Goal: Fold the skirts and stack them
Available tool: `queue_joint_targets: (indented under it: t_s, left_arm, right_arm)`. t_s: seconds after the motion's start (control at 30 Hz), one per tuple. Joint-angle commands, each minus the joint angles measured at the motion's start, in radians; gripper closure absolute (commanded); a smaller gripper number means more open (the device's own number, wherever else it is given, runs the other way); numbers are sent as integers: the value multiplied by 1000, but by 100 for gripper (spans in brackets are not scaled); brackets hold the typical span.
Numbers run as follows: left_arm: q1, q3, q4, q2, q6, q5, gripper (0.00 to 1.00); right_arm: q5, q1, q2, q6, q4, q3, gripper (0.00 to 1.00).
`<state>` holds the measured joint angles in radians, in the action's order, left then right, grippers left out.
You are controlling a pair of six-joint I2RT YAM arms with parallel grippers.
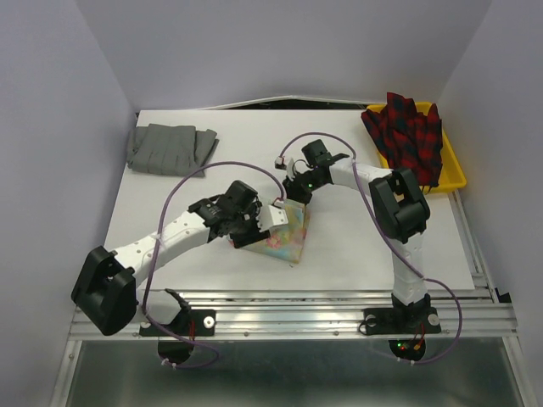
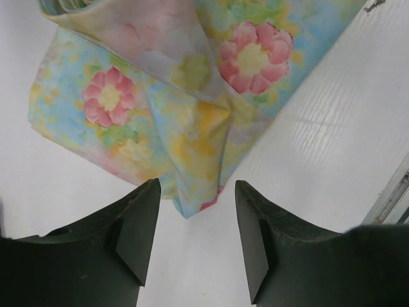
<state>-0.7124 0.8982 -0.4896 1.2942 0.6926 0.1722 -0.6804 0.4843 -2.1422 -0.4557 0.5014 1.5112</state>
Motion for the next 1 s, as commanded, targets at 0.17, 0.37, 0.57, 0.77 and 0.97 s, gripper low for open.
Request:
queue_joint_targets:
  t_s: [0.17,0.37,0.57,0.77,0.97]
  left_arm:
    - [-97,-79,193,28,-71,-66,41]
    - [-102,-79,276,99,-93,-106,49]
    - [-96,-71,304,140,-103,-114,73]
    - [5,-21,197,85,-88,9,100]
    - [97,62,50,92,-79,191,100]
  right_arm:
    - [102,8,-65,-1,86,4,80]
    - [107,8,-61,-6,97,4,80]
    - [111,8,-61,-21,98,-2,80]
    - [120,8,-56,-37,98,-6,80]
    - [122,8,-50,-49,98,-16,80]
